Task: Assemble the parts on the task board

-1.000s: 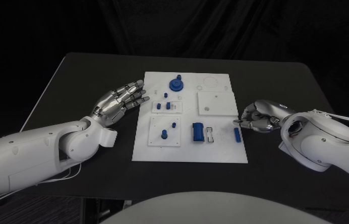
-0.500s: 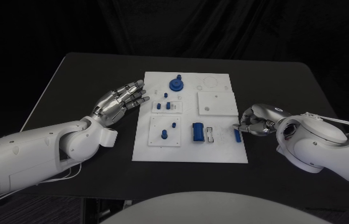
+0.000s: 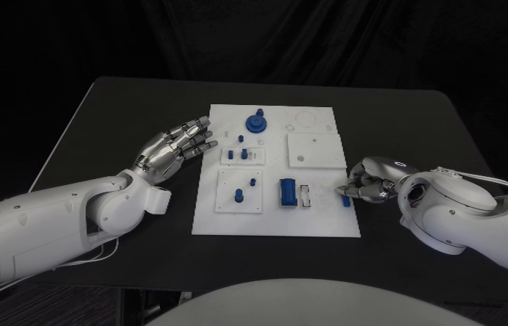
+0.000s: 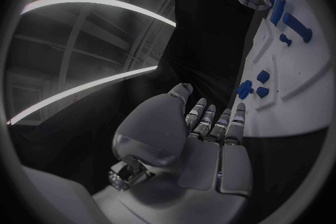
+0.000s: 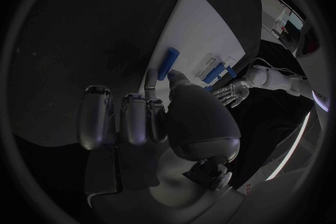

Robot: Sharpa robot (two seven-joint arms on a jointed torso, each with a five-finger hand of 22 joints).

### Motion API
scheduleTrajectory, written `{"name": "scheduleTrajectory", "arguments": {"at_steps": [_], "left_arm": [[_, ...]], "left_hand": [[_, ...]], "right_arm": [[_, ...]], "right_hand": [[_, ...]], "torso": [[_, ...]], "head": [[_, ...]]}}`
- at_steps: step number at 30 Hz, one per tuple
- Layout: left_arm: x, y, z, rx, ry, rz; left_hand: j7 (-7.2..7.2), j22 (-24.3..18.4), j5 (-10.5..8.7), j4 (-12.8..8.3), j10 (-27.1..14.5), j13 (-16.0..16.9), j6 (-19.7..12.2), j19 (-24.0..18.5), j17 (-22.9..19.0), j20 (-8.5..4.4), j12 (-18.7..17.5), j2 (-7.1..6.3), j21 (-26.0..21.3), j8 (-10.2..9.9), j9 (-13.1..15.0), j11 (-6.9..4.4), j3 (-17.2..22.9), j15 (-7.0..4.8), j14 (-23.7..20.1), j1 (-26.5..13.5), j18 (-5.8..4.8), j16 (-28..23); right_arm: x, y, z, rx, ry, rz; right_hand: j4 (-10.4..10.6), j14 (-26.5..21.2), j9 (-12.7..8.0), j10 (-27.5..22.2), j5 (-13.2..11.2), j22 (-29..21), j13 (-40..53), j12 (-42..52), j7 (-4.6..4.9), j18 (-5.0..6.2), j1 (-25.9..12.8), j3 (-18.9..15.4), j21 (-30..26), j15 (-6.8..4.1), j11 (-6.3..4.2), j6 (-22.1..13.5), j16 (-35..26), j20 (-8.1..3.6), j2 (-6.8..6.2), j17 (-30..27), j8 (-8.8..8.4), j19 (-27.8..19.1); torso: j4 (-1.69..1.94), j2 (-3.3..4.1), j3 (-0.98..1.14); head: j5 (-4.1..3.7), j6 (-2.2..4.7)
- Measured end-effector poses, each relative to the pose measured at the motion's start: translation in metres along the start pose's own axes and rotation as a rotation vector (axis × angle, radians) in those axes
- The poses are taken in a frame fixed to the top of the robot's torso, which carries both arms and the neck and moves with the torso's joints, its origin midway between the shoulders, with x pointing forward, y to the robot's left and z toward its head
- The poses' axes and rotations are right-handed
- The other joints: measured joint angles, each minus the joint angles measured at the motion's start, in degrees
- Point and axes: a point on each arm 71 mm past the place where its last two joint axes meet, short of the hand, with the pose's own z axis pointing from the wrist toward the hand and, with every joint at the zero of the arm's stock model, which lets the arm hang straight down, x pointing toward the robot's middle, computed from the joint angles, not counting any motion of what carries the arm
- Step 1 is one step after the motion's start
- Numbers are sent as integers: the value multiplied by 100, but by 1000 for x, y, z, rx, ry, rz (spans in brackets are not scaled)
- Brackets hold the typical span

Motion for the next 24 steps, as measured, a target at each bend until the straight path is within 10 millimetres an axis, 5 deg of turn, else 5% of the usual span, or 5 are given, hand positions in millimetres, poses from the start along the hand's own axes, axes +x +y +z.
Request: {"name": "scheduleTrajectory", "arguments": {"at_steps": [13,14,17,22,24], "left_arm": [[0,1,0,-2,-1,-1],[0,1,0,-2,-1,-1],[0,2,-1,-4,-2,-2],[-1,3,-2,-6,-3,-3],[-1,4,-2,-8,-4,-4]], "left_hand": [[0,0,-1,0,0,0,0,0,0,0,0,0,0,0,0,0,0,0,0,0,0,0],[0,0,-1,0,0,0,0,0,0,0,0,0,0,0,0,0,0,0,0,0,0,0],[0,0,-1,0,0,0,0,0,0,0,0,0,0,0,0,0,0,0,0,0,0,0],[0,1,-2,0,0,0,0,0,0,0,0,0,0,0,0,0,0,0,0,0,0,0],[0,1,-2,0,0,0,0,0,0,0,0,0,0,0,0,0,0,0,0,0,0,0]], "right_arm": [[8,5,0,-11,15,-21],[9,6,1,-13,15,-24],[10,8,1,-21,13,-29],[10,13,1,-40,4,-32],[10,14,1,-46,-4,-29]], "right_hand": [[-129,7,-133,-3,181,-1,-1,0,60,0,341,95,0,25,38,65,-22,20,-78,0,-245,21],[-171,8,162,0,181,-1,-1,0,64,0,359,102,0,26,41,62,-22,21,-93,0,-274,21],[-247,8,194,0,204,-1,-1,0,74,0,475,165,-1,26,41,71,-22,21,-101,0,-304,21],[-360,12,196,-1,733,-1,-1,0,63,0,890,231,-20,30,42,144,-44,21,-110,0,-480,21],[-266,11,196,-2,474,-1,-1,0,79,0,1133,325,-20,32,43,160,-44,21,-132,0,-543,21]], "torso": [[-3,-2,-3],[-3,-2,-3],[-3,-2,-3],[-2,-3,-3],[-3,-2,-1]], "head": [[17,0],[17,0],[18,0],[28,0],[34,0]]}}
